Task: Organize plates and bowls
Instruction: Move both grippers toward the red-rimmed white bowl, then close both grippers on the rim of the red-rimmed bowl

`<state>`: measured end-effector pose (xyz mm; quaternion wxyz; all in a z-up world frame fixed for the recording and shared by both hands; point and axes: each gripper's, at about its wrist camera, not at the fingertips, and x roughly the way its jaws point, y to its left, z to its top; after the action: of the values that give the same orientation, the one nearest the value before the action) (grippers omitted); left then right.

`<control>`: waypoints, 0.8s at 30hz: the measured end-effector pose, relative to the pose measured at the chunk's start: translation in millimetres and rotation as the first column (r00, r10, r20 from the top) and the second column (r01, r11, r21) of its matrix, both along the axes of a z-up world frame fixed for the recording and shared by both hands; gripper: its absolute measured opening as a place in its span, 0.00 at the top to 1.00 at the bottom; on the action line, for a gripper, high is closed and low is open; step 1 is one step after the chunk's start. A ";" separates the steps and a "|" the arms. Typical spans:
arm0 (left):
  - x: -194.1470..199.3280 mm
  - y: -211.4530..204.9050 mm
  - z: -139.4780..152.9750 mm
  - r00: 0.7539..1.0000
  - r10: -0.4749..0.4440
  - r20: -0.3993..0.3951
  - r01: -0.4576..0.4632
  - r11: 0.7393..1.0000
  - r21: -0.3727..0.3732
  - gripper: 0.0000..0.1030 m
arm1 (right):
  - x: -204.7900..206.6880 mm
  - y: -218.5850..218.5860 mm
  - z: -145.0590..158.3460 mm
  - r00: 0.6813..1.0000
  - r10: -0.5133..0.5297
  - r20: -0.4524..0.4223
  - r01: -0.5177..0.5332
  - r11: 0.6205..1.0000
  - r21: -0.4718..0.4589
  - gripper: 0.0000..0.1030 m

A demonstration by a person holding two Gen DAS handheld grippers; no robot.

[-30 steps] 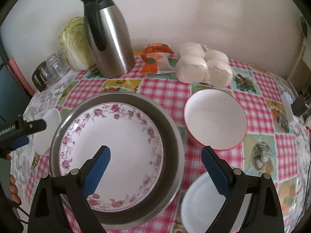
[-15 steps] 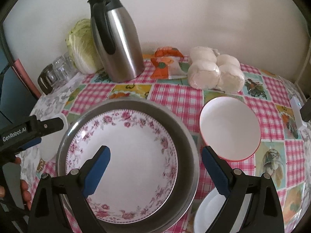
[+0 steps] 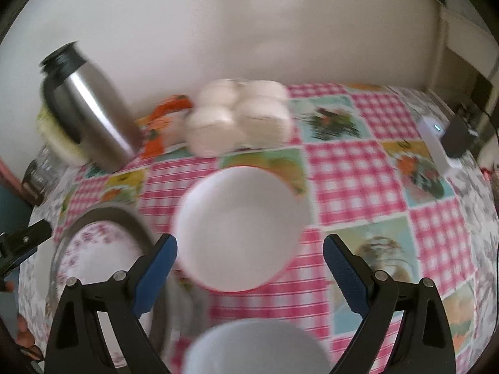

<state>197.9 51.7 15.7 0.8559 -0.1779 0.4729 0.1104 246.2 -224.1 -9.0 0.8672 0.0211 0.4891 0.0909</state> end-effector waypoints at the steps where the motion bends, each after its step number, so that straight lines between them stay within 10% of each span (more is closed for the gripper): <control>1: 2.3 -2.7 -1.3 1.000 -0.002 -0.005 0.002 1.000 0.011 0.00 | 1.7 -6.0 -1.0 1.000 -0.010 -0.003 0.010 1.000 -0.003 0.08; 24: 64.1 -73.7 13.2 0.990 -0.090 -0.105 0.094 0.995 0.039 0.06 | 20.1 -25.4 -18.2 0.999 -0.007 -0.044 0.009 0.999 0.034 0.10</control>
<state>262.0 -22.0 28.8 0.8382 -0.1311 0.5217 0.0902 266.3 -249.5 -27.2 0.8561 0.0400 0.5064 0.0954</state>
